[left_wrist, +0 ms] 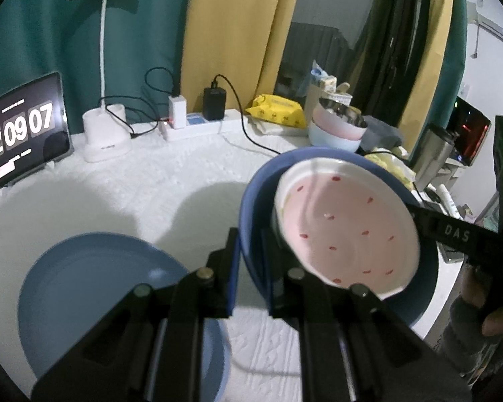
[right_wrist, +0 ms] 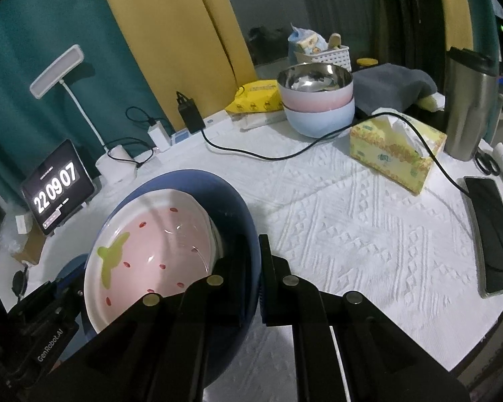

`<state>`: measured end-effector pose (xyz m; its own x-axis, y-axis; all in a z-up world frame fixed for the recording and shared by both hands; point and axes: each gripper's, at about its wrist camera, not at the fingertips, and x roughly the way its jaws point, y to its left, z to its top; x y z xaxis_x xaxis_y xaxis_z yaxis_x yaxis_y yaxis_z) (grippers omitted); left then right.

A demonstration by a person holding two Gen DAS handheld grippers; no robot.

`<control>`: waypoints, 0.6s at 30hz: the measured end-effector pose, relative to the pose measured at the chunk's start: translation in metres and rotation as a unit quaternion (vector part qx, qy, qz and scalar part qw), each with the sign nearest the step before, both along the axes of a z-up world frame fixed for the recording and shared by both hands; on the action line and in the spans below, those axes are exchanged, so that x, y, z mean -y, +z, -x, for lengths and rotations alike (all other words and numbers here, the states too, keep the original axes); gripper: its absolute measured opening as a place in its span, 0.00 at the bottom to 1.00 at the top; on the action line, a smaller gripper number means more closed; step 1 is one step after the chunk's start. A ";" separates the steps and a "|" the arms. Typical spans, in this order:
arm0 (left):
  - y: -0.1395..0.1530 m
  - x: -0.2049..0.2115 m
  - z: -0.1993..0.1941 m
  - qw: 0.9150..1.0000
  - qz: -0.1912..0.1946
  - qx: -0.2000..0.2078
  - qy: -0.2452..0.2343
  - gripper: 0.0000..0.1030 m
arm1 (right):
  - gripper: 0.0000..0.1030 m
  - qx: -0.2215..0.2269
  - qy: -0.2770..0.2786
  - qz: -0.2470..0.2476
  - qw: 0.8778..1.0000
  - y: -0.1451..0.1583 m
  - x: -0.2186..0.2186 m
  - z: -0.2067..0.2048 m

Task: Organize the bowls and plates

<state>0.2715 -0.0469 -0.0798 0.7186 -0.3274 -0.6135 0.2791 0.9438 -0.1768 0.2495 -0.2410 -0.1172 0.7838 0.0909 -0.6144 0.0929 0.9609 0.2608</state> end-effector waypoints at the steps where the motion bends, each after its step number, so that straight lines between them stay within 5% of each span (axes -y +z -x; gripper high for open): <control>1: 0.001 -0.002 0.001 1.000 0.003 0.005 0.001 0.10 | 0.08 0.002 0.000 0.001 1.000 0.002 -0.003 0.002; 18: 0.016 -0.055 0.030 0.999 0.019 0.031 0.020 0.10 | 0.08 0.023 0.018 0.019 0.999 0.023 -0.057 0.019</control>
<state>0.2418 0.0081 -0.0635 0.7679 -0.3196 -0.5551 0.2526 0.9475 -0.1961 0.2303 -0.1842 -0.0946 0.8079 0.0976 -0.5812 0.0462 0.9726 0.2276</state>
